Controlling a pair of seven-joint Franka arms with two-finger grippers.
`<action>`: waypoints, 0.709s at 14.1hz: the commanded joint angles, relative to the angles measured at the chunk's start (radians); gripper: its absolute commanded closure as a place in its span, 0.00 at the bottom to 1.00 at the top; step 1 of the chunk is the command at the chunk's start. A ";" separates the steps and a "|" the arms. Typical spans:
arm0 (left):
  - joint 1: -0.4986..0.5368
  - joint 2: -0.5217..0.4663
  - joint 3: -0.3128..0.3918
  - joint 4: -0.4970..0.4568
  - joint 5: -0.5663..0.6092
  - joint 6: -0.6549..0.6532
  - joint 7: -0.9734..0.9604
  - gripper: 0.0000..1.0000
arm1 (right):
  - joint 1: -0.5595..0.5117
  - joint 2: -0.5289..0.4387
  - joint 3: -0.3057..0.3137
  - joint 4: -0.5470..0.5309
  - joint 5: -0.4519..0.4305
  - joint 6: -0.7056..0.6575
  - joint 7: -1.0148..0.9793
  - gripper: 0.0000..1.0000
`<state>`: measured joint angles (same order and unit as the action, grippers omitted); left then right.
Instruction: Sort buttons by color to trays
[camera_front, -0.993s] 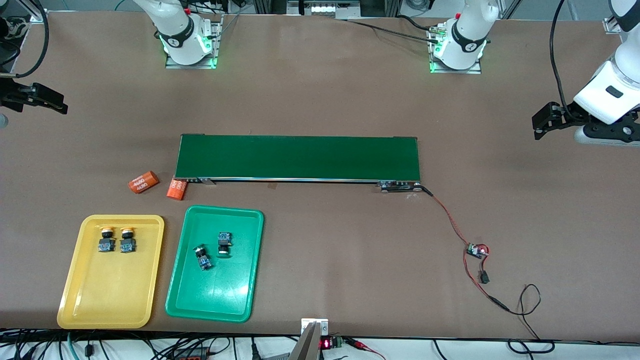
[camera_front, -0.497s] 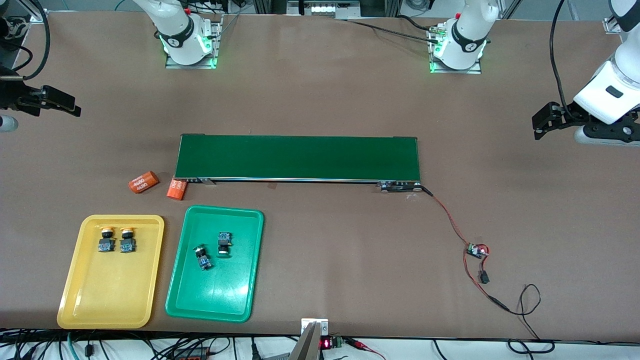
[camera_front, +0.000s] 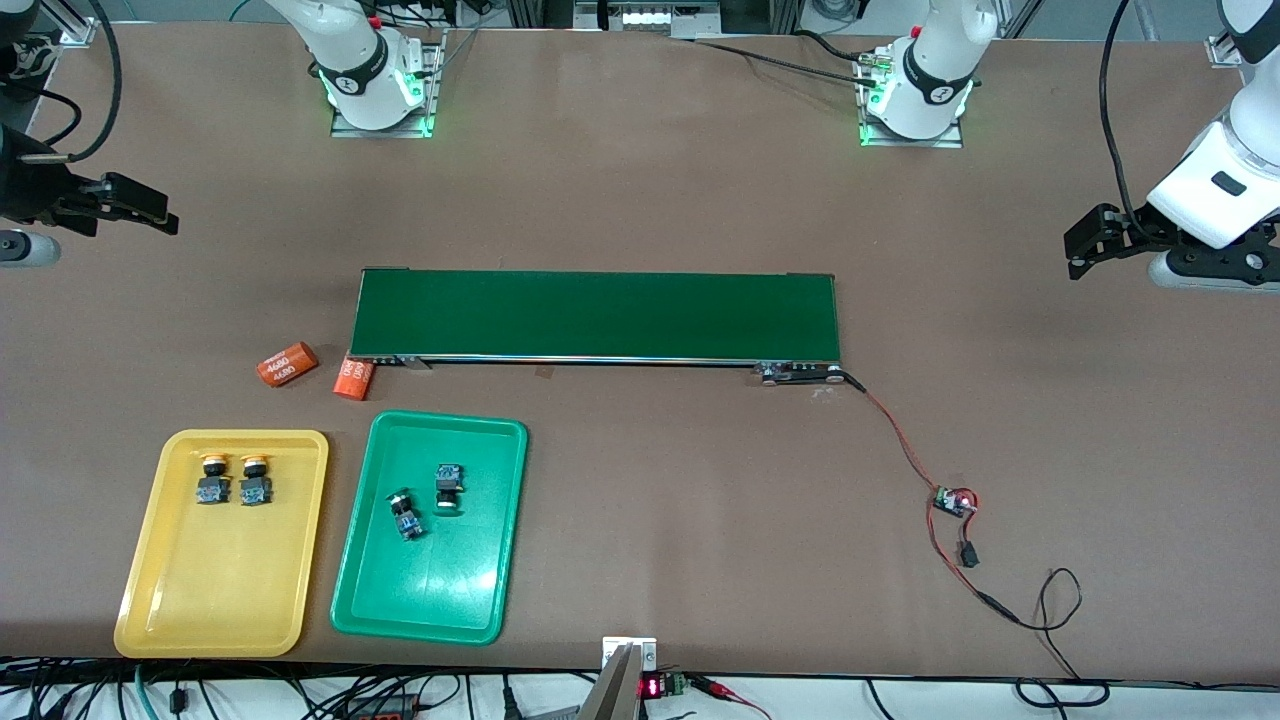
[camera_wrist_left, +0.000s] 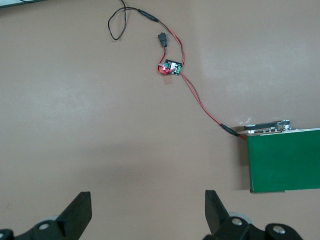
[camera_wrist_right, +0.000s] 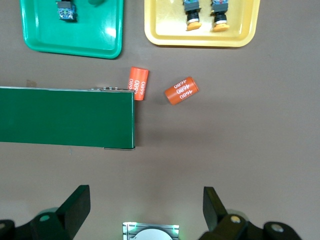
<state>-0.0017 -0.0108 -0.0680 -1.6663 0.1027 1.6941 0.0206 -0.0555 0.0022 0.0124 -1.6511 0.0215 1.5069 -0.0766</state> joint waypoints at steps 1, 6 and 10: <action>0.003 -0.017 -0.003 -0.009 -0.014 -0.010 -0.005 0.00 | 0.035 0.004 -0.003 0.017 0.009 -0.008 0.027 0.00; 0.003 -0.017 -0.003 -0.009 -0.014 -0.010 -0.007 0.00 | 0.085 0.009 -0.003 0.017 0.003 -0.007 0.081 0.00; 0.003 -0.017 -0.003 -0.009 -0.014 -0.010 -0.007 0.00 | 0.083 0.009 -0.003 0.017 0.001 -0.005 0.081 0.00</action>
<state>-0.0017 -0.0108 -0.0680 -1.6663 0.1027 1.6940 0.0205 0.0259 0.0050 0.0119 -1.6508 0.0213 1.5074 -0.0081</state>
